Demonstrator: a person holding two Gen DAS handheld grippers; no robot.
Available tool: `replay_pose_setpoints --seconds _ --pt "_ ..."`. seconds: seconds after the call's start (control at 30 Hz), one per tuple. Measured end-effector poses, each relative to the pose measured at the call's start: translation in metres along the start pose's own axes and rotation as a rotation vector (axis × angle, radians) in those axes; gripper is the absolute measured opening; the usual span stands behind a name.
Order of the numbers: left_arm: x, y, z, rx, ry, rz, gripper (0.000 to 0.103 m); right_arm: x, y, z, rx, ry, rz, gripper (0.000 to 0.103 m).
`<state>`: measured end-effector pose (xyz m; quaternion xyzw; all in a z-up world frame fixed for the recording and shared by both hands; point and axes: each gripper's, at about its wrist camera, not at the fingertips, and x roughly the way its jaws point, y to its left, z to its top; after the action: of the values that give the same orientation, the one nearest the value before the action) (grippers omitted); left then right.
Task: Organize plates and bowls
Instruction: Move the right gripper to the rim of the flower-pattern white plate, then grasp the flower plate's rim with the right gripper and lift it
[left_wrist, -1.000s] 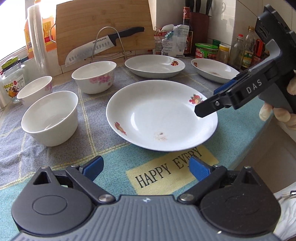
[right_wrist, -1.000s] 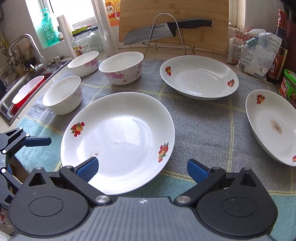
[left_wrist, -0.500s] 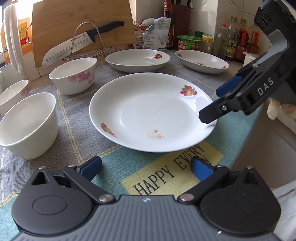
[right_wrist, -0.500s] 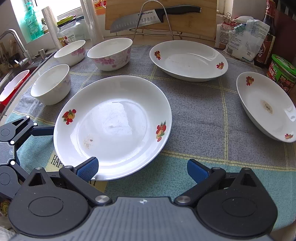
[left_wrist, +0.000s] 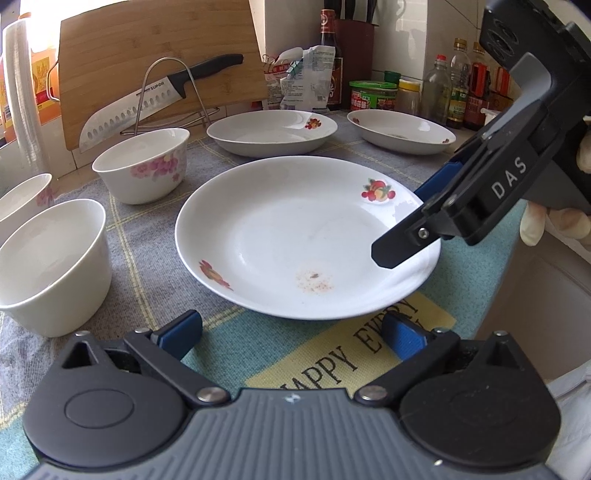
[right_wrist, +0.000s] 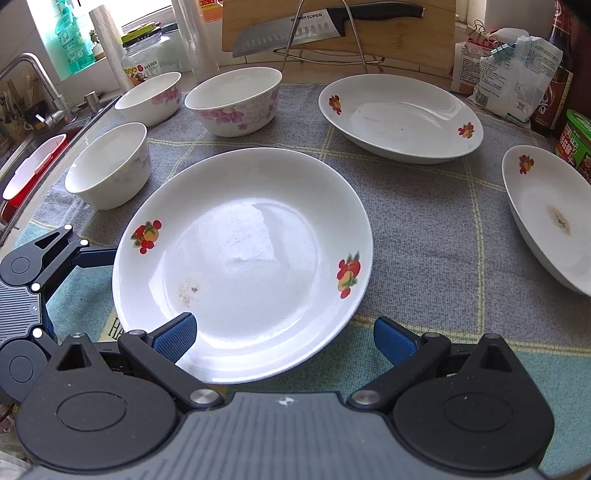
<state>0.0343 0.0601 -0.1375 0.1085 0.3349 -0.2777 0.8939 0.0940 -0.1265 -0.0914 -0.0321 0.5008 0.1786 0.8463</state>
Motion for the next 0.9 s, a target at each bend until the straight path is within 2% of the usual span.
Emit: replay_pose_setpoints --seconds 0.6,0.9 --pt "0.005 0.002 0.005 0.015 0.005 -0.017 0.103 0.023 -0.008 0.021 -0.06 0.021 0.063 0.103" --pt "0.008 0.005 0.008 0.033 0.006 -0.038 0.103 0.033 -0.007 0.034 -0.119 0.028 0.055 0.103"
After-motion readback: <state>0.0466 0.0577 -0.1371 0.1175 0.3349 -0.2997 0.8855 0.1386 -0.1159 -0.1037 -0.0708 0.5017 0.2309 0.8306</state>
